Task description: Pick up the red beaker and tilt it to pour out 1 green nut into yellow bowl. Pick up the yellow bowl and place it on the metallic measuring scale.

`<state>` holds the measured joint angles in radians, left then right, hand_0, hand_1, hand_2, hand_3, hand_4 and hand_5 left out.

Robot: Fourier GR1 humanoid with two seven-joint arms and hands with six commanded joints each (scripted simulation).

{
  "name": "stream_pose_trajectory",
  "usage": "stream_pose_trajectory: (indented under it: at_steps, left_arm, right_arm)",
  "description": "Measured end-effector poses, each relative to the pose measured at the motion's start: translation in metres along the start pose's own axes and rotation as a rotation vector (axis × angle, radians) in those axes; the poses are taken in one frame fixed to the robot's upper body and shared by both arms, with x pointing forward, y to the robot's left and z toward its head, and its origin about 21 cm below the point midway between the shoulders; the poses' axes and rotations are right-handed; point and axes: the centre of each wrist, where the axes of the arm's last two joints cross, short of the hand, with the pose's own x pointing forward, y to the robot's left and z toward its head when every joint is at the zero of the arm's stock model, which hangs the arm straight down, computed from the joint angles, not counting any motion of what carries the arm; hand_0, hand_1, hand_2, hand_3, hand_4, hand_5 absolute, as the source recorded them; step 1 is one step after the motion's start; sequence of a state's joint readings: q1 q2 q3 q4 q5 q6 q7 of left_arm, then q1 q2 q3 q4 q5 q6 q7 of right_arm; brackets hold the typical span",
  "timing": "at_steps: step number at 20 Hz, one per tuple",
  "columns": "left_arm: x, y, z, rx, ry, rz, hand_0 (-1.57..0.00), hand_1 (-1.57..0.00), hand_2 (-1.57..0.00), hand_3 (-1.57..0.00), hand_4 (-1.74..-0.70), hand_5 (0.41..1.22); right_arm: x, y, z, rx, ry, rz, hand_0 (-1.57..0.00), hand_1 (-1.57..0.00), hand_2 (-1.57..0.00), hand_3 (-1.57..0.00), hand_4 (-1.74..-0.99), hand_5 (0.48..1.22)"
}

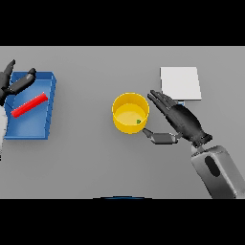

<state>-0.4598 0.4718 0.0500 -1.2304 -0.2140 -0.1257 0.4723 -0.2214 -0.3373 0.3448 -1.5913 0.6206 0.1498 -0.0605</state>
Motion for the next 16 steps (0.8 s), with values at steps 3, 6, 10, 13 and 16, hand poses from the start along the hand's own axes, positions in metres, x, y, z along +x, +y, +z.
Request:
stream_pose_trajectory:
  at_steps: [3,6,10,13,16]
  left_arm:
    - [-0.002,0.002,-0.001,-0.015,0.005,-0.001,0.0,0.0,0.0,0.0,-0.81,0.689]
    - [-0.003,0.006,0.001,-0.007,-0.006,-0.007,0.0,0.0,0.0,0.0,-0.8,0.691]
    - [-0.005,0.01,0.002,-0.002,-0.002,-0.01,0.0,0.0,0.0,0.0,-0.81,0.695]
    - [-0.005,0.009,0.002,-0.002,0.001,-0.004,0.0,0.0,0.0,0.0,-0.81,0.693]
    - [-0.009,0.012,0.002,-0.008,0.004,-0.011,0.0,0.0,0.0,0.0,-0.81,0.7]
  right_arm:
    - [0.005,-0.007,-0.017,0.133,-0.083,0.157,0.0,0.0,0.0,0.0,-1.162,0.637]
    - [0.011,-0.006,-0.033,0.246,-0.134,0.289,0.0,0.0,0.0,0.0,-1.161,0.643]
    - [0.012,0.0,-0.052,0.345,-0.18,0.364,0.0,0.0,0.0,0.0,-1.156,0.642]
    - [0.013,0.003,-0.066,0.437,-0.202,0.395,0.0,0.0,0.0,0.0,-1.157,0.652]
    - [0.021,0.003,-0.082,0.504,-0.203,0.443,0.0,0.0,0.0,0.0,-1.162,0.667]
